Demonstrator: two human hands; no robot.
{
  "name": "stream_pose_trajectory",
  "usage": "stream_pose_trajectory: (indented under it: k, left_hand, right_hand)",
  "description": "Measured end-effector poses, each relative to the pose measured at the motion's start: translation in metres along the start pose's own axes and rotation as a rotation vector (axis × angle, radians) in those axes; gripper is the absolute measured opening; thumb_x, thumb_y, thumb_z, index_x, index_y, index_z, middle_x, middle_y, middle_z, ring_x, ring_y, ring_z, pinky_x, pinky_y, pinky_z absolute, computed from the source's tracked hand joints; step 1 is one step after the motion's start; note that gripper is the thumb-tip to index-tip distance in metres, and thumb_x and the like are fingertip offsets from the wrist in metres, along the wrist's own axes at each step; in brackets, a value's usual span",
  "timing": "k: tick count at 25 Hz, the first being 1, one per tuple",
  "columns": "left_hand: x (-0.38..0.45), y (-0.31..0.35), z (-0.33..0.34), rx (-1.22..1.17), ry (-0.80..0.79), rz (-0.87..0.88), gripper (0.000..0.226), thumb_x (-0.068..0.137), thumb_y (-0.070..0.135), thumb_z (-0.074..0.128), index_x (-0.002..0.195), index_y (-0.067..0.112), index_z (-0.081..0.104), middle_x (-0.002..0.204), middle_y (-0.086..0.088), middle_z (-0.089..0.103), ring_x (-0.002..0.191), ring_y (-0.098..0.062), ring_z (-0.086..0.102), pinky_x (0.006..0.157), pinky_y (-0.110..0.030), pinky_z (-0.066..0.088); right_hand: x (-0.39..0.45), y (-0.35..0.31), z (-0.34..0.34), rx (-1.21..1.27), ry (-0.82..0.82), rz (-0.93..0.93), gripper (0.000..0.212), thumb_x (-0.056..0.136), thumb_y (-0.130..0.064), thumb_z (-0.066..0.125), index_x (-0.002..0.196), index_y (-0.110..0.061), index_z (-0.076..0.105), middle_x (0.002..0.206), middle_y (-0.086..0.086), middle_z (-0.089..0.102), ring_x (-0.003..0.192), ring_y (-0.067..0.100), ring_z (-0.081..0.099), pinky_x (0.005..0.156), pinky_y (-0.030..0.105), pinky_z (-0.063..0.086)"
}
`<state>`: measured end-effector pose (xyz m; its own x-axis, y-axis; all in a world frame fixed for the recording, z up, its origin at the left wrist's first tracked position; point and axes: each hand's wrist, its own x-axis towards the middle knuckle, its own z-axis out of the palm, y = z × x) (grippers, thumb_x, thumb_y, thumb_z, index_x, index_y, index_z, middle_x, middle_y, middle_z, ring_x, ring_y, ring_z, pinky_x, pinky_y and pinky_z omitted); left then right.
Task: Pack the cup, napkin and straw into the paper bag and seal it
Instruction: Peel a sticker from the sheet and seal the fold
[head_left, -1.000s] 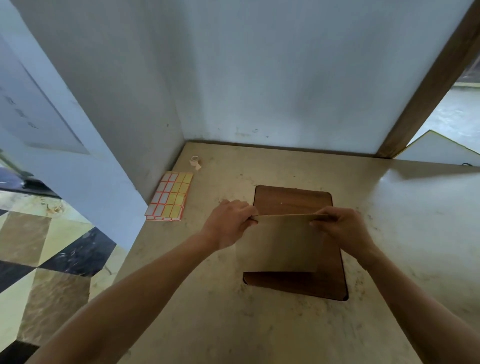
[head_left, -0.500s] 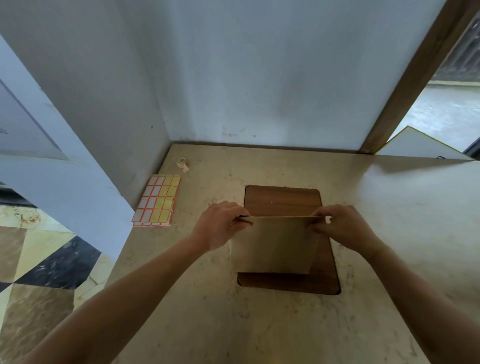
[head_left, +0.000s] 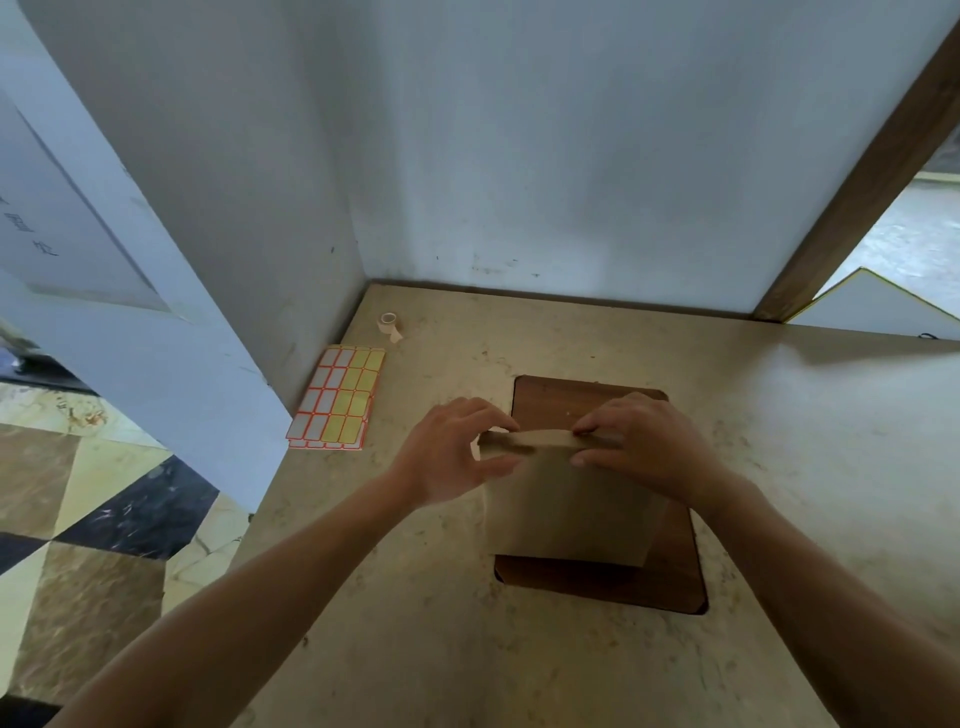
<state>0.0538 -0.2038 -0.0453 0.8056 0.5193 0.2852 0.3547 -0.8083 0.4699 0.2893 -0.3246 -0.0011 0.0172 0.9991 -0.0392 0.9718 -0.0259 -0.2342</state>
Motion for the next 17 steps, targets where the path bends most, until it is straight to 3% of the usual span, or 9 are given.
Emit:
stream_pose_trajectory:
  k: [5, 9, 13, 17]
  left_hand:
    - [-0.020, -0.029, -0.014, -0.061, 0.066, -0.048, 0.040, 0.085, 0.059, 0.058, 0.111, 0.029, 0.062, 0.110, 0.011, 0.064, 0.101, -0.004, 0.055, 0.086, -0.031, 0.045]
    - [-0.044, -0.069, -0.026, -0.073, 0.098, -0.158, 0.038, 0.090, 0.056, 0.052, 0.107, 0.026, 0.066, 0.104, 0.010, 0.065, 0.095, -0.003, 0.058, 0.082, -0.031, 0.049]
    - [-0.072, -0.122, -0.035, -0.019, 0.127, -0.336, 0.020, 0.089, 0.040, 0.062, 0.102, 0.026, 0.068, 0.101, 0.013, 0.067, 0.089, -0.001, 0.058, 0.079, -0.031, 0.053]
    - [-0.097, -0.175, -0.039, 0.069, 0.110, -0.589, 0.017, 0.088, 0.038, 0.065, 0.103, 0.030, 0.069, 0.103, 0.013, 0.068, 0.090, -0.005, 0.060, 0.080, -0.031, 0.049]
  right_hand:
    - [0.035, -0.028, 0.011, 0.032, -0.061, -0.073, 0.055, 0.079, -0.069, 0.047, 0.121, -0.037, 0.061, 0.121, -0.015, 0.063, 0.109, 0.006, 0.052, 0.087, 0.025, 0.040]
    - [0.070, -0.064, 0.020, 0.090, -0.081, -0.119, 0.067, 0.078, -0.077, 0.032, 0.119, -0.034, 0.063, 0.118, -0.014, 0.066, 0.107, 0.004, 0.059, 0.090, 0.026, 0.046]
    - [0.107, -0.116, 0.031, 0.166, -0.033, -0.143, 0.043, 0.090, -0.061, 0.048, 0.114, -0.031, 0.067, 0.110, -0.015, 0.069, 0.098, 0.003, 0.062, 0.087, 0.030, 0.052]
    - [0.149, -0.178, 0.057, 0.214, -0.034, -0.134, 0.028, 0.093, -0.043, 0.050, 0.103, -0.028, 0.071, 0.099, -0.010, 0.072, 0.087, 0.012, 0.065, 0.076, 0.037, 0.055]
